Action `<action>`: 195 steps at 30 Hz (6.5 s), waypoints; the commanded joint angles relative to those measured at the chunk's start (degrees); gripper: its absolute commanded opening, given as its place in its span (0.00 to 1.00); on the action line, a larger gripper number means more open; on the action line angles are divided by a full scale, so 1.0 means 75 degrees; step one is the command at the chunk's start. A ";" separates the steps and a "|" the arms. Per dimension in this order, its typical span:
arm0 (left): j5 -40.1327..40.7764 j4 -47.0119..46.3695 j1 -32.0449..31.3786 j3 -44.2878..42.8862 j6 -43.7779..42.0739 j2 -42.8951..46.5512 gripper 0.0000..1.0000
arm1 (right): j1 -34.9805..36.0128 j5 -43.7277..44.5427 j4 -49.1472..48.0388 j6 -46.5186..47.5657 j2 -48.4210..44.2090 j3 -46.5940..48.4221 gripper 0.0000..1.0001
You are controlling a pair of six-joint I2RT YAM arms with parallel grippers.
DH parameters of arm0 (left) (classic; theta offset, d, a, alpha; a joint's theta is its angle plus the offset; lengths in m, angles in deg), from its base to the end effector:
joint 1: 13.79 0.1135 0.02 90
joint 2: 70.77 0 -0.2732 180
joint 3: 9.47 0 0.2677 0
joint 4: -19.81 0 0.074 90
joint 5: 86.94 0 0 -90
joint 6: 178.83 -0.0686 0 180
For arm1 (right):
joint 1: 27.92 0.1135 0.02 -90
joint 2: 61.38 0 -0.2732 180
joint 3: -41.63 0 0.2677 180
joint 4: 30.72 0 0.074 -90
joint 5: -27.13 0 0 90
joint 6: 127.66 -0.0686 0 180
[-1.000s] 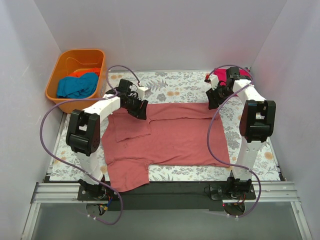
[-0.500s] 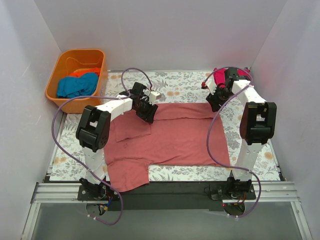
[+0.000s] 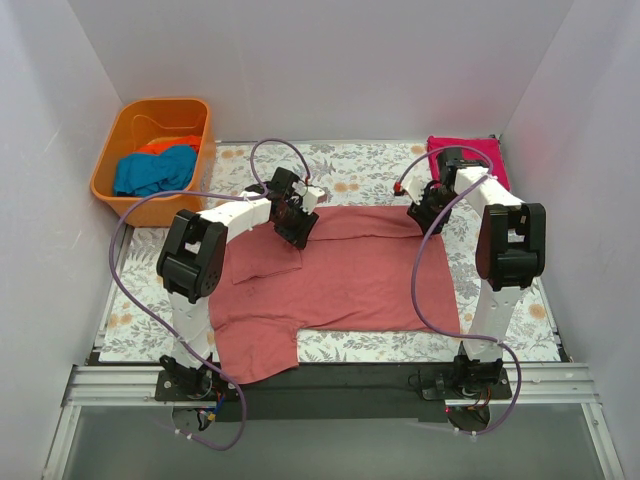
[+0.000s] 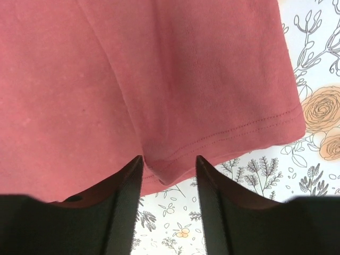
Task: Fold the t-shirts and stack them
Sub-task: Fold the tshirt
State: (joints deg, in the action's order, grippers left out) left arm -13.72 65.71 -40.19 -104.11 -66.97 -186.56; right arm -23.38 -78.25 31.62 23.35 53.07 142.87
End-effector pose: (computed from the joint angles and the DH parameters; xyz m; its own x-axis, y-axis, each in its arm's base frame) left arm 0.3880 -0.2147 0.1343 -0.9616 0.0793 -0.2629 0.1816 0.9019 -0.3919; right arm 0.4259 0.0521 0.1653 -0.3434 -0.8733 -0.3456 -0.9133 0.3962 -0.0938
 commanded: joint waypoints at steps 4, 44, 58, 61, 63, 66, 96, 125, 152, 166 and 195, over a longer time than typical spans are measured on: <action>0.0303 0.0025 -0.0055 -0.0100 -0.0115 0.0274 0.33 | 0.0005 0.0315 0.0013 0.0572 -0.0225 0.0146 0.42; 0.0034 0.0657 0.0015 0.0486 -0.0396 0.0743 0.00 | 0.0215 0.1101 -0.0034 0.1228 -0.0741 -0.0815 0.01; -0.0062 0.0073 0.1877 0.0555 0.0612 0.1961 0.45 | 0.0040 -0.0480 0.0130 -0.1360 -0.0099 0.1270 0.45; 0.0409 0.0060 0.2393 0.0603 0.0775 0.1938 0.44 | 0.0040 -0.0679 0.0130 -0.1923 0.0335 0.1808 0.40; 0.0537 0.0048 0.2639 0.0673 0.0881 0.2020 0.43 | 0.0063 -0.0715 0.0095 -0.2110 0.0477 0.2008 0.39; 0.0899 -0.0080 0.2803 0.0825 0.0951 0.2067 0.38 | 0.0215 -0.0984 0.0118 -0.2392 0.0642 0.2243 0.35; -0.0752 0.1478 0.3203 0.3767 0.0658 0.4094 0.41 | 0.4950 -0.2778 -0.3092 -0.6951 0.0922 0.0837 0.46; -0.0705 0.1302 0.3144 0.3333 0.1033 0.3204 0.35 | 0.5055 -0.2344 -0.3233 -0.6998 0.1122 0.0498 0.50; -0.0341 0.2098 0.2980 0.3216 0.1209 0.3848 0.00 | 0.4973 -0.2251 -0.3175 -0.6987 0.0947 0.0603 0.53; -0.0458 0.3165 0.2956 0.2993 0.0928 0.4083 0.00 | 0.4903 -0.2215 -0.2999 -0.6834 0.0771 0.0673 0.55; 0.1368 -0.0009 0.2687 0.0404 0.0881 0.1435 0.34 | 0.0908 0.0078 -0.2003 -0.4316 -0.0636 -0.0041 0.52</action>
State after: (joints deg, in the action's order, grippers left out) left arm -7.66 69.10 -19.36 -99.78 -60.63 -174.76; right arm -15.95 -83.54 14.66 -14.20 47.45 143.99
